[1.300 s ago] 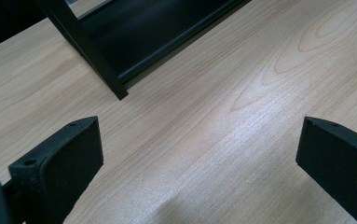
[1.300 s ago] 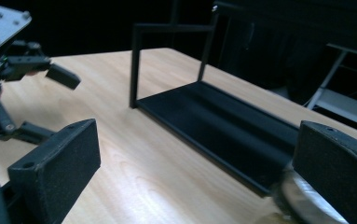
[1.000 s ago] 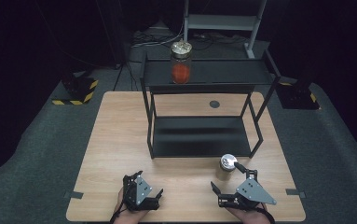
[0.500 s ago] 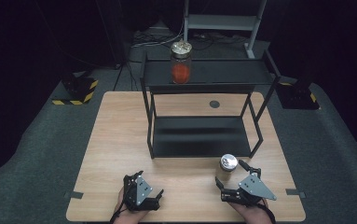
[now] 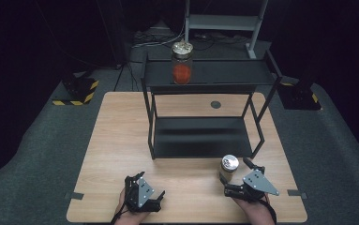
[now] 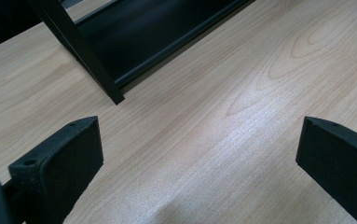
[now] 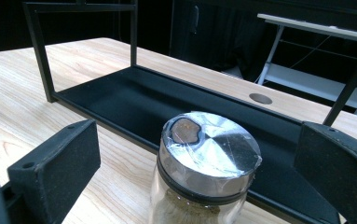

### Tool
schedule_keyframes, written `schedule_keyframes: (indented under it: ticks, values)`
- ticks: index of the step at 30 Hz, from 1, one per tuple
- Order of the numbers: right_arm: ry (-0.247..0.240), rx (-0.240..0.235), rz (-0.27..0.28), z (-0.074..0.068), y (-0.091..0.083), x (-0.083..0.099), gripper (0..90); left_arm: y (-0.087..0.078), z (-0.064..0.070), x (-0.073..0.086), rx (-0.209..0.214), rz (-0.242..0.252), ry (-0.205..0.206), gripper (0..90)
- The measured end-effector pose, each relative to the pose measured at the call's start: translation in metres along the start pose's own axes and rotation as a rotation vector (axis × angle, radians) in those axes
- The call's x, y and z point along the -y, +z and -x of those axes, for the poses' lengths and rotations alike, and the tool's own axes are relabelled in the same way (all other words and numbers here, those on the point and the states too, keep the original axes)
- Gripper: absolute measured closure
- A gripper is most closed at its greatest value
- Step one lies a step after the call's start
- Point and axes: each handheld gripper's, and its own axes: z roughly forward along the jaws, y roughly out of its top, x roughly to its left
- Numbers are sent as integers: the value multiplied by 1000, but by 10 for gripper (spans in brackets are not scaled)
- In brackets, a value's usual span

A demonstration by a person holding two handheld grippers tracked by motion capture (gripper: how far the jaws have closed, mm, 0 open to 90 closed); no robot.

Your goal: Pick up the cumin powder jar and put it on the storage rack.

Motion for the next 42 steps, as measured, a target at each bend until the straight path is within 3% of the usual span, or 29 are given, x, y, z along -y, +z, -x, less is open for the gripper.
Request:
schedule_keyframes:
  ticks: [5,15,16,24,35,42]
  values:
    - [12,-2,-7,2,5,1,0,0,-3,1,6,5,-20,7]
    - [91,-8,-14,11,15,8,13,0,-4,2,9,9,-26,7]
    - [123,-19,-12,16,17,11,41,-1,-4,2,7,9,-27,7]
    - [163,-26,1,25,18,19,138,-1,-5,3,10,16,-40,7]
    - [122,-59,30,25,18,24,306,-1,-5,3,8,16,-33,7]
    - [106,-55,30,22,18,25,333,-1,-5,4,7,18,-40,7]
